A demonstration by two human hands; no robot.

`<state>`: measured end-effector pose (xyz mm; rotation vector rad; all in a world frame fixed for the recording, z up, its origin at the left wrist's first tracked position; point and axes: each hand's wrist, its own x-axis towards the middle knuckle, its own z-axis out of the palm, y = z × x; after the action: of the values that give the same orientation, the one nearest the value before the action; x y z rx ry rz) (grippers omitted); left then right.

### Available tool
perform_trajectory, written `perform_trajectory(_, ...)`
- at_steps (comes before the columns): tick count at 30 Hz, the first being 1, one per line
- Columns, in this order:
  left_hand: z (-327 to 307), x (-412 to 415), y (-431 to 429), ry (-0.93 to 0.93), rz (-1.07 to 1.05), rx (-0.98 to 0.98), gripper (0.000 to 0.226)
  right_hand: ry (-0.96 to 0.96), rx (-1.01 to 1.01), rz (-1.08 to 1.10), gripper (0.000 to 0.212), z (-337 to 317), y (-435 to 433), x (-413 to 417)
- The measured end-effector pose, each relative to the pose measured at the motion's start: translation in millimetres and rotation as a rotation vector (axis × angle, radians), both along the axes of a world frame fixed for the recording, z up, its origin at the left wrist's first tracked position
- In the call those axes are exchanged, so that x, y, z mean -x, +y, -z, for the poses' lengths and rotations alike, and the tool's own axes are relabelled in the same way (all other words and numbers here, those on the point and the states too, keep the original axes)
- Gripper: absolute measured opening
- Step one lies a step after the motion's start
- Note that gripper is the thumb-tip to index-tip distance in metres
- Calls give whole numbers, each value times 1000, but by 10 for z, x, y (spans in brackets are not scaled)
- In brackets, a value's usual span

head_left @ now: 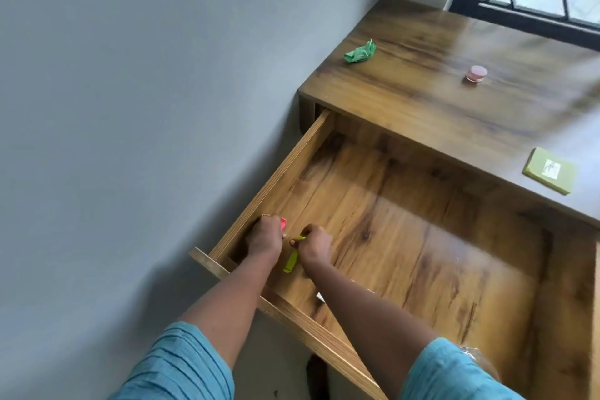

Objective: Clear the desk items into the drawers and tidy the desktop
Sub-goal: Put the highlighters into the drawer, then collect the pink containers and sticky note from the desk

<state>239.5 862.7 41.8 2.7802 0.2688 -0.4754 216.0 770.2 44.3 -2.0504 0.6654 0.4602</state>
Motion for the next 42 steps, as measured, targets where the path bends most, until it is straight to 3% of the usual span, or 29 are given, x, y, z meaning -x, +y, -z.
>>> perform_trajectory(15,-131,79,-29,-39,59,-99,16,-12,150,-332,25,14,-19,36)
perform_trajectory(23,-443,-47,-609,-184,246,-192,25,-201,189,-166,21,-303,-549,-13)
perform_trajectory(27,-512,-35,-1244,-298,385,-119,33,-338,208,14,15,-466,-1132,106)
perform_trajectory(31,-565,137,-1973,-363,473,-10,34,-324,299,179,12,-591,-1798,369)
perform_trajectory(42,-865,1098,-4046,-313,707,279,32,-414,390,434,20,-878,-3820,1416)
